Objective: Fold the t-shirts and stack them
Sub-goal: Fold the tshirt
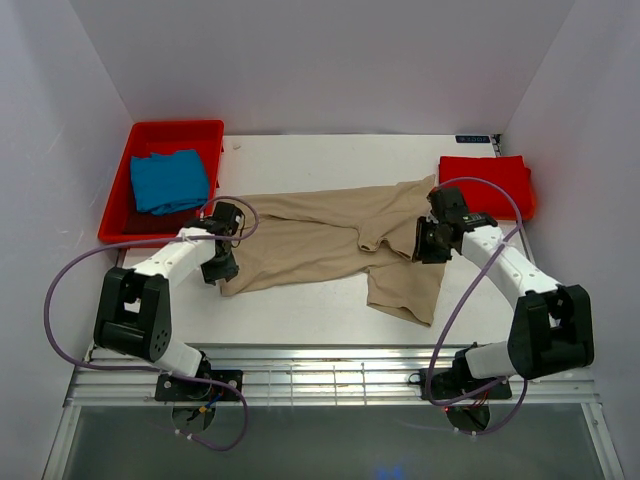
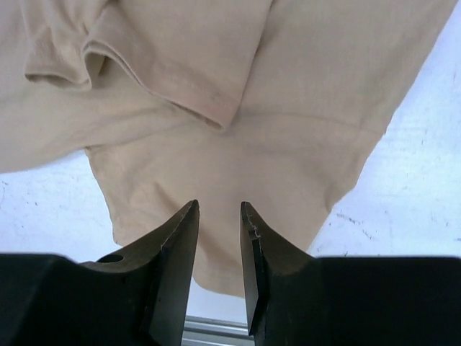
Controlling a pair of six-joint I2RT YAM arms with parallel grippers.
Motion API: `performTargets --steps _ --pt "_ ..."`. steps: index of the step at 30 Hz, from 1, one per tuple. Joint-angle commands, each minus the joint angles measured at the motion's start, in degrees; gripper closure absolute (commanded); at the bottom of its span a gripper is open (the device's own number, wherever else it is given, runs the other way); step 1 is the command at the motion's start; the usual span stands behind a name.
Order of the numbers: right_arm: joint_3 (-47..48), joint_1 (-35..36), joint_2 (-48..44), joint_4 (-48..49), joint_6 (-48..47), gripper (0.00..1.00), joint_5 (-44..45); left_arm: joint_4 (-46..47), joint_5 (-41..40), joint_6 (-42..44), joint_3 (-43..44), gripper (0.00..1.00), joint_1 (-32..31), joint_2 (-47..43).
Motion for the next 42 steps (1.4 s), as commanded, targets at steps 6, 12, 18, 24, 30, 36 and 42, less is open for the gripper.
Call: performTargets --steps 6,12,18,24,30,36,42 --pt "-6.1 0.7 -5.7 -3.2 3.1 0.6 0.0 -0.6 3.7 -1.3 -0.8 0.54 -0.1 4.4" --pt "-7.7 0.7 -7.3 -3.9 3.4 0.58 0.4 2.1 4.7 -1.4 -2.5 0.54 -0.1 6.5" --pt "-8.7 0.8 -8.3 -7.6 4.5 0.52 1.4 0.7 4.9 -1.7 -1.9 0.57 -0.1 6.7" --pt "-11.5 0.9 -10.2 -11.1 6.8 0.5 2.1 -0.6 4.3 -1.0 -0.9 0.61 -0.2 6.4" --pt "-17.3 1.4 -13.6 -13.0 8.6 0.47 1.2 -1.0 5.3 -0.1 -0.1 0.61 -0.1 7.5" --pt "-22.2 1.8 -16.0 -11.6 10.6 0.47 0.0 -1.0 6.4 0.5 1.1 0.61 -0.1 7.7" --pt "-22.9 1.9 -14.2 -9.2 11.0 0.5 0.9 -1.6 6.1 1.5 2.4 0.61 -0.1 8.2"
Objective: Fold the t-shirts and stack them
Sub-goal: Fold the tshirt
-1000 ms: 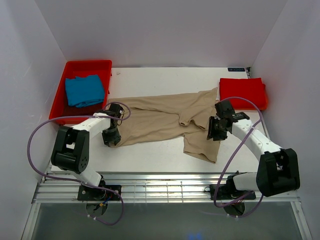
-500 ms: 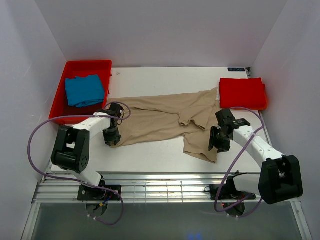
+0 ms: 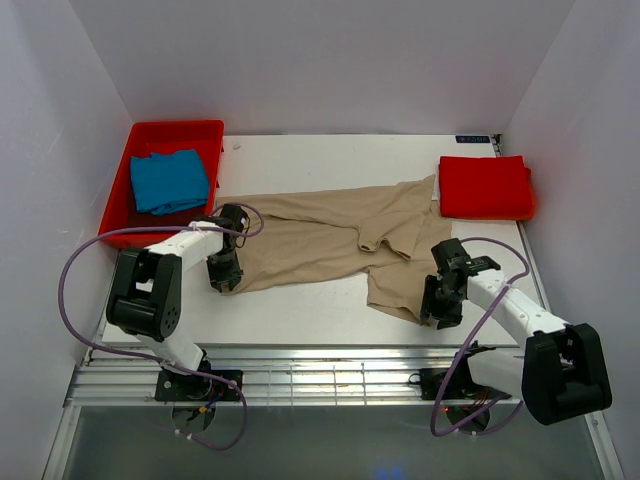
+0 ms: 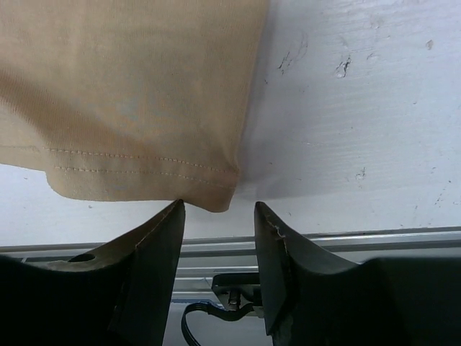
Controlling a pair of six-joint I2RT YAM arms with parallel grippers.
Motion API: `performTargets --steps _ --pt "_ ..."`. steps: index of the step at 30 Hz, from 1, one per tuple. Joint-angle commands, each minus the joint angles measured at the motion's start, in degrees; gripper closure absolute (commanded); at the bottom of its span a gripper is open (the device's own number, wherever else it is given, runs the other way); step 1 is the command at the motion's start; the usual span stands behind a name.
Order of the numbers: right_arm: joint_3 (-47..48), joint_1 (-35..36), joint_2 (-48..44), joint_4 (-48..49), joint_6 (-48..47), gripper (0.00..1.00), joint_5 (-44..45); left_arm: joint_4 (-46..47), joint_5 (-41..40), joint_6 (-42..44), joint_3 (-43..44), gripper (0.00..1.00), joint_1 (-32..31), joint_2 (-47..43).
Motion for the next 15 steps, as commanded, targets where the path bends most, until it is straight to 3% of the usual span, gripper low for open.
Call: performTargets --steps 1,12,15 --pt "0.0 0.5 1.0 1.7 1.2 0.51 0.8 0.2 1.5 0.6 1.2 0.61 -0.1 0.5" --pt "2.3 0.6 3.1 4.0 0.8 0.53 0.5 0.0 1.6 0.9 2.1 0.61 -0.1 1.4" --pt "1.9 0.6 4.0 4.8 1.2 0.61 0.7 -0.1 1.4 1.2 2.4 0.61 0.0 1.6"
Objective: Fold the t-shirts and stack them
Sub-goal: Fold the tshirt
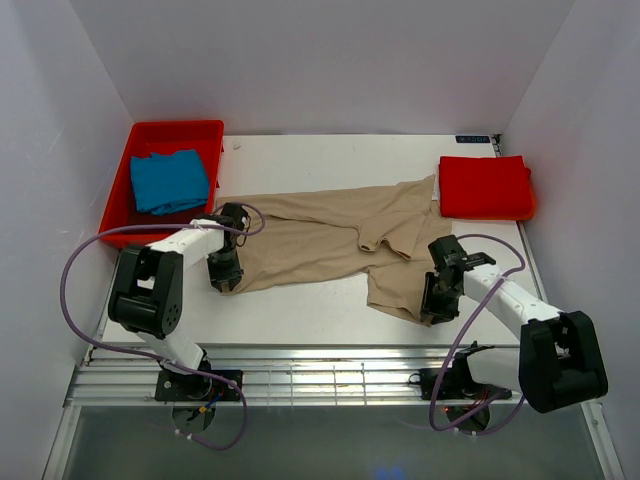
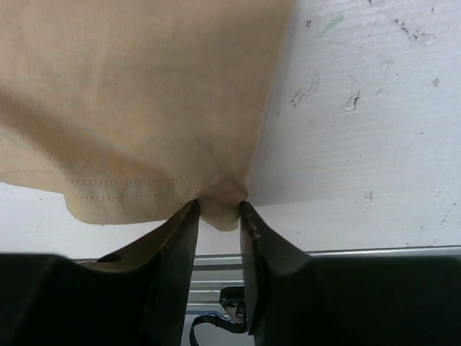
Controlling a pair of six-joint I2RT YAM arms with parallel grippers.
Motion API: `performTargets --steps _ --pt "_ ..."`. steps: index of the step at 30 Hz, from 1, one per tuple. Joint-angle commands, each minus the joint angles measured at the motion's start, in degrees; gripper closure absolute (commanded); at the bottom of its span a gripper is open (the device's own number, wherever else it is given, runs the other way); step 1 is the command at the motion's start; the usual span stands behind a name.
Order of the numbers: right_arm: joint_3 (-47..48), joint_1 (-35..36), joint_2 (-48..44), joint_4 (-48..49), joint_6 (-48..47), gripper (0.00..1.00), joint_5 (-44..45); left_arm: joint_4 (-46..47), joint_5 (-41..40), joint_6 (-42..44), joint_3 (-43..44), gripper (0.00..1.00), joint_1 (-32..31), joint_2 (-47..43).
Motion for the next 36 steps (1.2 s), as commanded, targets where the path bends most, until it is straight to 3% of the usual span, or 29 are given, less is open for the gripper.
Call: performTargets --steps 1,7,9,11,15,28,36 --pt "0.9 0.3 1.1 1.5 0.3 0.66 0.5 0.7 1.2 0.4 1.4 0.61 0.0 0.5" --pt "-0.2 0.5 -0.1 -1.1 0.8 0.78 1.7 0.5 0.8 0.6 1.7 0.61 0.0 1.6" --pt "-0.4 0.5 -1.6 -2.1 1.1 0.92 2.0 0.4 0.2 1.0 1.7 0.64 0.0 1.8" --pt "-0.1 0.5 -2.5 -3.7 1.4 0.92 2.2 0.3 -0.5 1.1 1.8 0.69 0.0 1.9" --pt "1.7 0.5 -4.1 -7.6 1.6 0.92 4.1 -0.2 -2.0 1.9 2.1 1.0 0.3 2.4" --pt "10.3 0.5 -4.1 -11.5 0.6 0.92 5.1 -2.9 -1.3 2.6 6.1 1.0 1.1 1.4" --pt "24.1 0.4 8.9 -7.3 -4.5 0.92 6.1 -5.3 2.3 5.2 17.1 1.0 4.6 4.3"
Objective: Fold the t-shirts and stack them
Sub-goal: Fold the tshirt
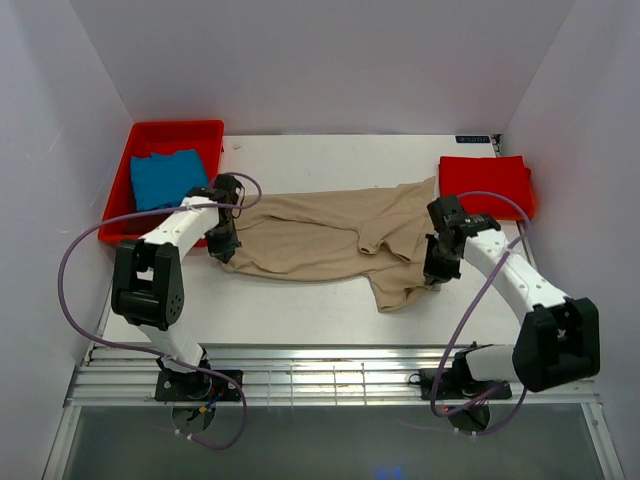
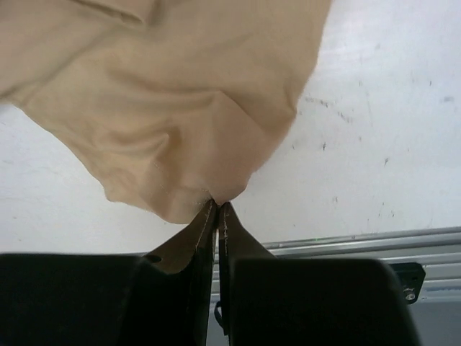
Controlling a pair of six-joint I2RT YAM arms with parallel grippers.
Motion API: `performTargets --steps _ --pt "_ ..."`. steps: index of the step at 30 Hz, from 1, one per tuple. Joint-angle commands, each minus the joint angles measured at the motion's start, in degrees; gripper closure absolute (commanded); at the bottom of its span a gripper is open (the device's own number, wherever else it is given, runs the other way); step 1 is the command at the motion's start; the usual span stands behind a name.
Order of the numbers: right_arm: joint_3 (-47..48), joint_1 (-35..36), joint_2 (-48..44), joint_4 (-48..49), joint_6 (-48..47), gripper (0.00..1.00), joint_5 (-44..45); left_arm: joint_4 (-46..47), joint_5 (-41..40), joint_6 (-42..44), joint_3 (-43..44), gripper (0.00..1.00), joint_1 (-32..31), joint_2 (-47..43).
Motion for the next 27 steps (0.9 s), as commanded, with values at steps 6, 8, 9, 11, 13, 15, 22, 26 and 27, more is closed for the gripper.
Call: performTargets --steps 6,8,9,11,13,15,22,26,27 --pt "19.3 -0.4 16.1 3.7 -7.1 0.92 2.0 -0.3 3.5 3.7 8.4 1.0 5.7 4.8" --pt "24.4 -0.8 19.0 3.5 -8.9 0.92 2.1 -0.2 4.9 4.5 9.4 1.0 6.3 6.4" --pt "26.0 -1.0 21.6 3.5 -9.3 0.92 2.2 -0.2 5.2 4.7 10.4 1.0 6.4 6.9" --pt "30.5 -1.7 24.0 3.4 -10.8 0.92 1.8 -0.2 5.8 5.6 11.6 1.0 6.6 8.5" --pt "33.2 -2.5 27.1 3.2 -11.7 0.92 1.7 -0.3 5.9 5.8 13.4 1.0 6.6 9.3" --pt "37.4 -3.0 29.9 2.3 -12.9 0.92 1.6 -0.6 6.0 6.0 14.6 1.0 6.8 10.0" --pt "47.0 -5.8 36.3 -0.2 -15.4 0.92 0.1 -3.2 7.4 6.6 21.7 1.0 7.2 12.3" --pt "52.7 -6.8 40.8 -1.6 -16.5 0.92 -0.9 -4.1 7.6 6.7 25.0 1.0 7.5 13.6" --pt "53.9 -7.1 41.6 -2.3 -16.8 0.92 -0.9 -4.3 8.0 6.8 25.4 1.0 7.6 13.8"
